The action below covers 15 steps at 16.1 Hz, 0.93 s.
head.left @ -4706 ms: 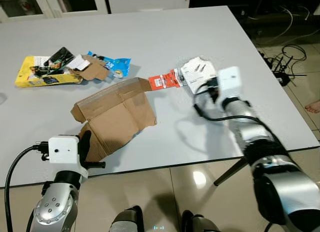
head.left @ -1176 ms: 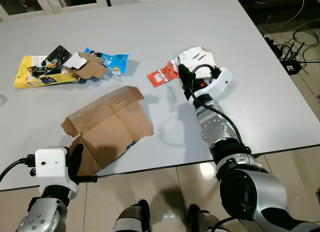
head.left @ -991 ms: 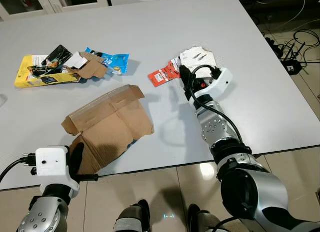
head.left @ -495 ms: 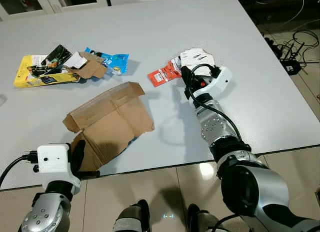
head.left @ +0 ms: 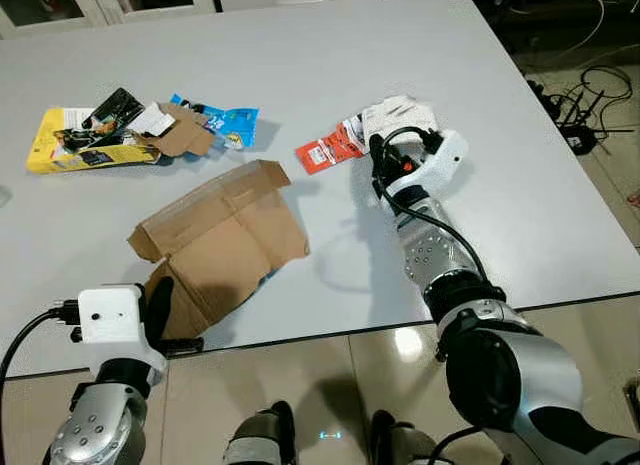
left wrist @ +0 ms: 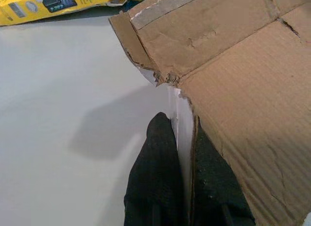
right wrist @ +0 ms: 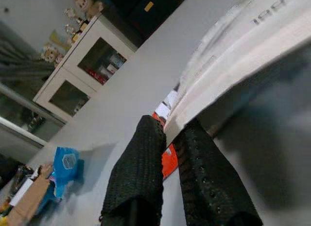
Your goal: Picking trash to rubbish bin
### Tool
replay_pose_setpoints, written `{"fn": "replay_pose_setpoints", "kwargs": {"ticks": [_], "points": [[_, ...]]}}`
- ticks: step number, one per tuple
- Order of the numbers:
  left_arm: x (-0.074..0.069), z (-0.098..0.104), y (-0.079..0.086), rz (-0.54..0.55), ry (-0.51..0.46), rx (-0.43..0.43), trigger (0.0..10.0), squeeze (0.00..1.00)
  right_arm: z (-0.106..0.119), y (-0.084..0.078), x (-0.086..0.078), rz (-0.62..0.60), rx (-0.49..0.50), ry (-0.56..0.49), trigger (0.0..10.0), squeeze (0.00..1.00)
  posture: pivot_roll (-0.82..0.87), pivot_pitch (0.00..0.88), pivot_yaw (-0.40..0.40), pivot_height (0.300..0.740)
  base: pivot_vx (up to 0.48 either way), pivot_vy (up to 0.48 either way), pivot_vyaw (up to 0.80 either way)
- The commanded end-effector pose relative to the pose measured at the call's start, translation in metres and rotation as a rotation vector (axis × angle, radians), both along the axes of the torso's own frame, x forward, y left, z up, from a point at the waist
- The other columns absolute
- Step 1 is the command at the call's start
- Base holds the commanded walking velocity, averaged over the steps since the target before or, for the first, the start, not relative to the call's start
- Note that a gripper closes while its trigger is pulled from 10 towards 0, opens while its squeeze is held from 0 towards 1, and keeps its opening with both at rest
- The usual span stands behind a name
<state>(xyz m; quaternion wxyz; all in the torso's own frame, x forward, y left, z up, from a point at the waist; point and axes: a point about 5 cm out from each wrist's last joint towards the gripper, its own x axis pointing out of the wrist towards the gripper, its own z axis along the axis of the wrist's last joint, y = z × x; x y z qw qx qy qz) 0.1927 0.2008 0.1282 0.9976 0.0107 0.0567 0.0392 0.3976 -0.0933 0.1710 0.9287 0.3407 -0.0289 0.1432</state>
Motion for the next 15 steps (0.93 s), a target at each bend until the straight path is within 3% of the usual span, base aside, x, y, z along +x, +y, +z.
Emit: {"fn": "replay_pose_setpoints", "kwargs": {"ticks": [1,4,8,15], "points": [[-0.002,-0.009,0.002,0.018,0.039,0.003,10.0,0.00,0.006,0.006,0.001,0.029,-0.047,-0.032,0.0,0.00,0.18,0.205,0.021,0.740,0.000,0.000,0.00],[0.006,-0.011,-0.002,0.025,0.020,-0.011,10.0,0.00,0.013,0.006,0.001,0.051,-0.220,-0.115,0.0,0.00,0.15,0.186,-0.004,0.740,0.000,0.000,0.00],[0.025,-0.009,-0.008,0.025,-0.034,-0.037,10.0,0.00,0.022,-0.009,-0.001,0.021,-0.411,-0.228,0.0,0.00,0.09,0.158,-0.023,0.740,0.000,0.000,0.00],[0.057,0.004,-0.017,0.018,-0.142,-0.038,10.0,0.00,0.022,-0.043,-0.015,-0.101,-0.578,-0.300,0.0,0.00,0.00,0.127,-0.032,0.740,0.000,0.000,0.00]]}}
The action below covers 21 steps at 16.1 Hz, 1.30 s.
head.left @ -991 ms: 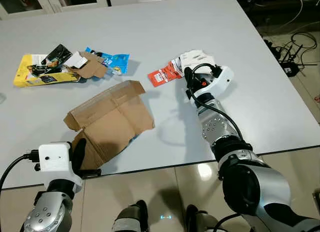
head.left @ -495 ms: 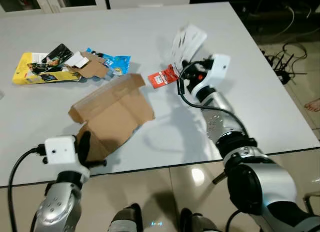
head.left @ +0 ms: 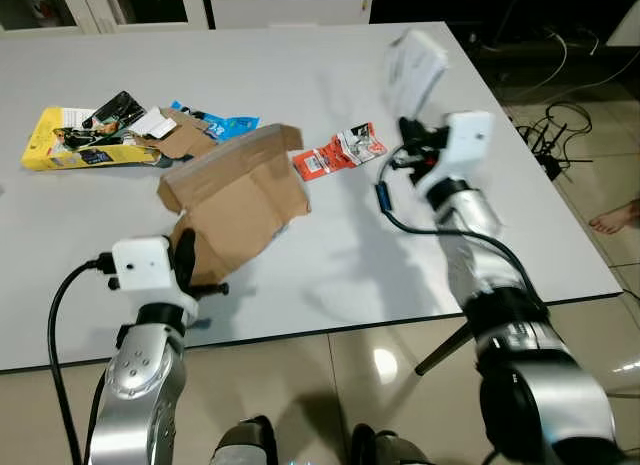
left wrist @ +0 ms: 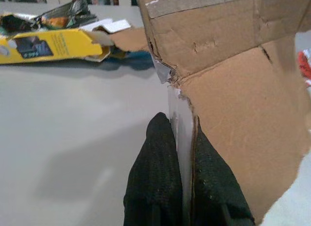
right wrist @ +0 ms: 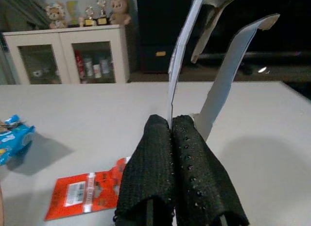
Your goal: Picking trash to rubbish bin
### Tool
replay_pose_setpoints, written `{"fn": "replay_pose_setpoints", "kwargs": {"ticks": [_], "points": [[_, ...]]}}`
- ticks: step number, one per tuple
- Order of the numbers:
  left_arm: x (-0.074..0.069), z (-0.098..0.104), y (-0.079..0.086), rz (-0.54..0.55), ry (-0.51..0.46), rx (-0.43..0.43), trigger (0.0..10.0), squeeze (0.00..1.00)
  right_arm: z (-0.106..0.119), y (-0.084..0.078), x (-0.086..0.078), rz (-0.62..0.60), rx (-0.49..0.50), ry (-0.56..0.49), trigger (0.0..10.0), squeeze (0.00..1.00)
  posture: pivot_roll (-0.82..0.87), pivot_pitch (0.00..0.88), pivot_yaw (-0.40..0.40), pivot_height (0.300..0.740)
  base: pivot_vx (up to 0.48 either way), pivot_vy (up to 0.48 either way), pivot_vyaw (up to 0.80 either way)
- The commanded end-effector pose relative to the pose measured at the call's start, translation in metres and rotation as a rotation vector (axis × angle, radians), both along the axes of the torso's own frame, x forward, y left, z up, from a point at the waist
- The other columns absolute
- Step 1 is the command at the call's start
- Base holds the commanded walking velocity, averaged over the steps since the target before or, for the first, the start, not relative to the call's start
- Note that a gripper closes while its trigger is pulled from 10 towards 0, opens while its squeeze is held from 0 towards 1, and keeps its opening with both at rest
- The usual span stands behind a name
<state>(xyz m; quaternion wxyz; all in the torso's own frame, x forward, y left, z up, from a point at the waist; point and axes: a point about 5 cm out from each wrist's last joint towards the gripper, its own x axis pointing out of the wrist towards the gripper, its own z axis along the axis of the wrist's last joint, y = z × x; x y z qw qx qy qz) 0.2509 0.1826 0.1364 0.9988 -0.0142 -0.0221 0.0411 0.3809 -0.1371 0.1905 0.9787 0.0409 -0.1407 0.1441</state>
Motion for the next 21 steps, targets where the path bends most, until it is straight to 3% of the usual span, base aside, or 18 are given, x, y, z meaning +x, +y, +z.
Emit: {"fn": "replay_pose_setpoints", "kwargs": {"ticks": [1,4,5,6,9,15,21], "points": [[0.003,0.000,-0.003,0.004,-0.005,0.003,10.0,0.00,0.002,-0.005,-0.003,-0.015,-0.037,-0.015,0.0,0.00,-0.03,0.123,-0.032,0.740,0.000,0.000,0.00],[0.015,0.024,-0.015,-0.033,-0.133,0.030,10.0,0.00,-0.003,-0.013,-0.021,-0.041,-0.107,-0.043,0.0,0.00,-0.05,0.119,-0.036,0.740,0.000,0.000,0.00],[0.016,0.029,-0.017,-0.048,-0.177,0.069,10.0,0.00,-0.002,-0.011,-0.025,-0.033,-0.146,-0.056,4.3,0.00,-0.06,0.119,-0.038,0.740,0.000,0.000,0.00],[0.015,0.037,-0.022,-0.058,-0.215,0.110,10.0,0.00,-0.001,-0.009,-0.029,-0.032,-0.184,-0.067,10.0,0.00,-0.06,0.119,-0.038,0.740,0.000,0.000,0.00],[0.013,0.041,-0.030,-0.065,-0.216,0.129,10.0,0.00,0.005,-0.004,-0.044,-0.015,-0.233,-0.091,10.0,0.00,-0.08,0.116,-0.043,0.740,0.000,0.000,0.00],[0.010,0.029,-0.031,-0.062,-0.167,0.086,10.0,0.00,0.003,0.000,-0.059,-0.013,-0.232,-0.043,10.0,0.00,-0.10,0.110,-0.043,0.740,0.000,0.000,-0.76],[0.010,0.026,-0.029,-0.058,-0.148,0.078,10.0,0.00,0.003,0.000,-0.059,-0.018,-0.221,-0.007,10.0,0.00,-0.10,0.105,-0.043,0.740,0.000,0.000,-0.75]]}}
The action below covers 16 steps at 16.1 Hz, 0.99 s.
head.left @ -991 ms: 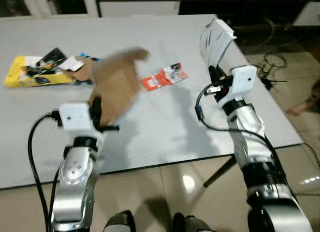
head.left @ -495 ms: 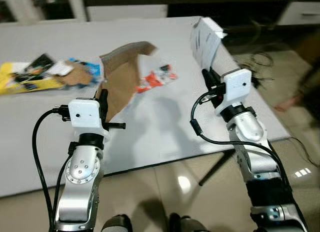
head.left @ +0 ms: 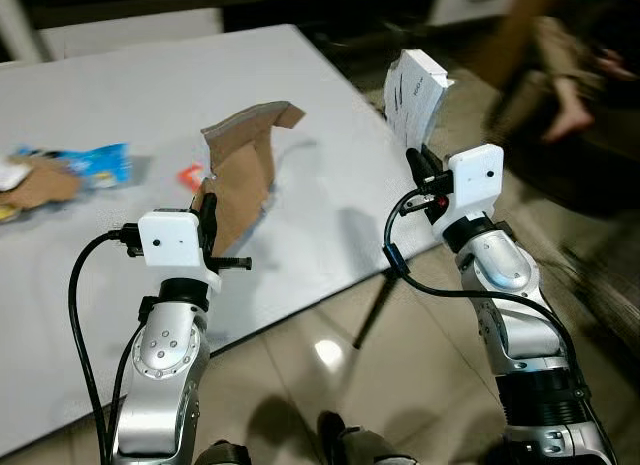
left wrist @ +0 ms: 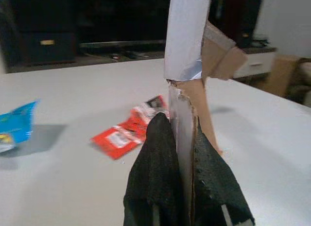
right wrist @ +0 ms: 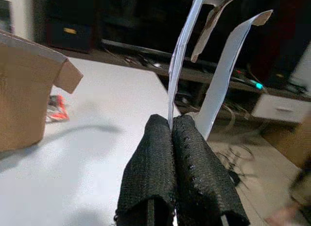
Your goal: Picking trash to rubbish bin
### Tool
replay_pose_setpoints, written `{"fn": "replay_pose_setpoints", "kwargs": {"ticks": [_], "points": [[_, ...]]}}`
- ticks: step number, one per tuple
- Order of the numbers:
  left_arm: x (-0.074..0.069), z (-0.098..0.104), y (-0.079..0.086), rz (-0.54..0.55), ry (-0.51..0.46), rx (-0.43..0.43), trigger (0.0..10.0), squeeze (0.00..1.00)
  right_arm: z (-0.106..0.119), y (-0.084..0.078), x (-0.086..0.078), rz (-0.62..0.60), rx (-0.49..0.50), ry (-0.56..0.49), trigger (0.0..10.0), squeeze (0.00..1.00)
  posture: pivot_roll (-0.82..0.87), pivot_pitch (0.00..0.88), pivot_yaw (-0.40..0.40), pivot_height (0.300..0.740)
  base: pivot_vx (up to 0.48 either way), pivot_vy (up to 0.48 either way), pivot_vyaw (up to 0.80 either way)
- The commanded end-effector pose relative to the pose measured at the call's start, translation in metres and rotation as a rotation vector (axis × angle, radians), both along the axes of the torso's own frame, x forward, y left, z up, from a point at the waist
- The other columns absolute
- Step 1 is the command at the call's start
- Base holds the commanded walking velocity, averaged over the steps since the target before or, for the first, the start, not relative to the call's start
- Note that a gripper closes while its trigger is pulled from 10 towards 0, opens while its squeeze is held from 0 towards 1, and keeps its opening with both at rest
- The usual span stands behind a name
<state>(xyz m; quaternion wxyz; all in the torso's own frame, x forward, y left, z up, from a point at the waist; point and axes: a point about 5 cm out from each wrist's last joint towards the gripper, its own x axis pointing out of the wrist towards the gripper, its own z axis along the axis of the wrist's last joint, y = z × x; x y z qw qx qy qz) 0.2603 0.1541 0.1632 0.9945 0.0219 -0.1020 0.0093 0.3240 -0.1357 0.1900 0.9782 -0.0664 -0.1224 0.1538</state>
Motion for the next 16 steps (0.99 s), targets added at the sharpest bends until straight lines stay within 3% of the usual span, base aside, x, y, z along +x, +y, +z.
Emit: {"fn": "replay_pose_setpoints", "kwargs": {"ticks": [1,7,16], "points": [[0.001,-0.001,-0.001,0.001,0.010,-0.003,10.0,0.00,0.004,-0.002,-0.002,-0.008,-0.002,-0.010,10.0,0.00,-0.10,0.105,-0.043,0.740,0.000,0.000,-0.78],[0.007,-0.001,0.011,0.043,0.038,-0.051,10.0,0.00,0.001,0.002,-0.002,0.001,-0.003,0.006,10.0,0.00,-0.09,0.102,-0.045,0.740,0.000,0.000,-0.78],[0.010,-0.003,0.015,0.065,0.060,-0.090,10.0,0.00,-0.002,0.003,-0.001,0.004,-0.006,0.022,10.0,0.00,-0.08,0.099,-0.045,0.740,0.000,0.000,-0.78]]}}
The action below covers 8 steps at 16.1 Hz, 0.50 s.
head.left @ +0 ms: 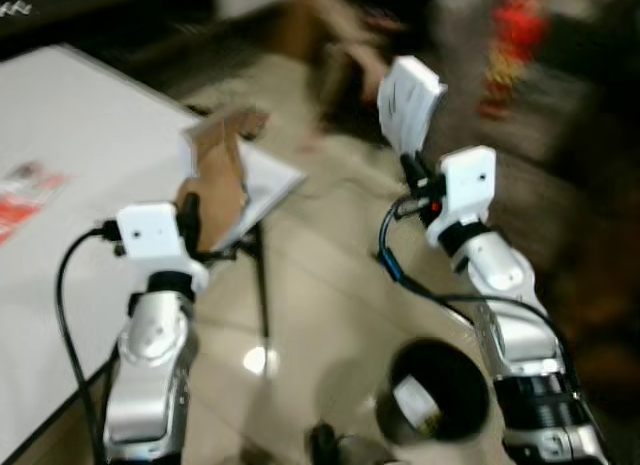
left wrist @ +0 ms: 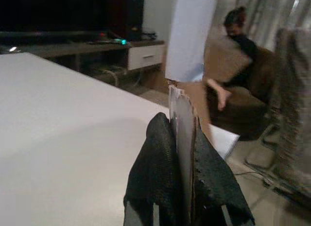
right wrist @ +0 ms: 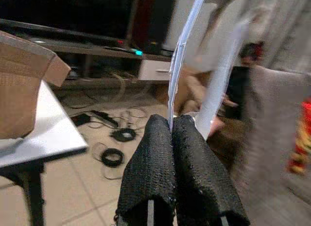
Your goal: Picking trash to rubbish bin
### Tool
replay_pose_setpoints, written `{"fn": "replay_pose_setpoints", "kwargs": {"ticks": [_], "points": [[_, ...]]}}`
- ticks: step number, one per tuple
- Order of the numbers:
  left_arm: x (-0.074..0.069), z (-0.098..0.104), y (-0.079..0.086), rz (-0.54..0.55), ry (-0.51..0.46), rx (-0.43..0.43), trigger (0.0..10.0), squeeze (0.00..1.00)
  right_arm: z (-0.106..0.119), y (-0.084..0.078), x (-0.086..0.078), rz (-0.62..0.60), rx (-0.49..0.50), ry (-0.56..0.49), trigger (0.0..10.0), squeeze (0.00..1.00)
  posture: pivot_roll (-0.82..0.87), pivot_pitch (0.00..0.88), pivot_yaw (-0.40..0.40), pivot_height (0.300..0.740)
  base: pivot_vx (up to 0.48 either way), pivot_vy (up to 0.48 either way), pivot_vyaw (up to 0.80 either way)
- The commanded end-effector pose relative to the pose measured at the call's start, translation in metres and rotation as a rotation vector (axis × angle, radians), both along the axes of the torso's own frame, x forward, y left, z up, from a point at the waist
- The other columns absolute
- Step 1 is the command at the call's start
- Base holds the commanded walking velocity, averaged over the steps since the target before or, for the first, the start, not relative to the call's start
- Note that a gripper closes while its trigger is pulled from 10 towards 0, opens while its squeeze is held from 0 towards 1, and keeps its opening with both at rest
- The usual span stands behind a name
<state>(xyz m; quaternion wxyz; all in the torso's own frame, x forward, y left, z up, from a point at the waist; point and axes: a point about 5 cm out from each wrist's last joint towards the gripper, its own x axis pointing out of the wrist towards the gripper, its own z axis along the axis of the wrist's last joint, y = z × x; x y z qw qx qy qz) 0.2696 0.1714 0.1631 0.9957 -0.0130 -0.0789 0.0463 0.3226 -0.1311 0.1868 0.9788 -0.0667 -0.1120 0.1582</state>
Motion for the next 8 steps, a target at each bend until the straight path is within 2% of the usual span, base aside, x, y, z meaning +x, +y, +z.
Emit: {"fn": "replay_pose_setpoints", "kwargs": {"ticks": [1,8], "points": [[0.0009,-0.0032,-0.0015,-0.003,0.019,-0.021,10.0,0.00,0.0016,-0.0015,0.0006,-0.004,-0.002,-0.001,10.0,0.00,-0.09,0.099,-0.043,0.740,0.000,0.000,-0.78],[0.0005,-0.0048,0.0001,-0.009,0.025,-0.025,10.0,0.00,0.0014,-0.0015,0.0007,-0.007,-0.011,-0.004,10.0,0.00,-0.08,0.103,-0.044,0.740,0.000,0.000,-0.78]]}}
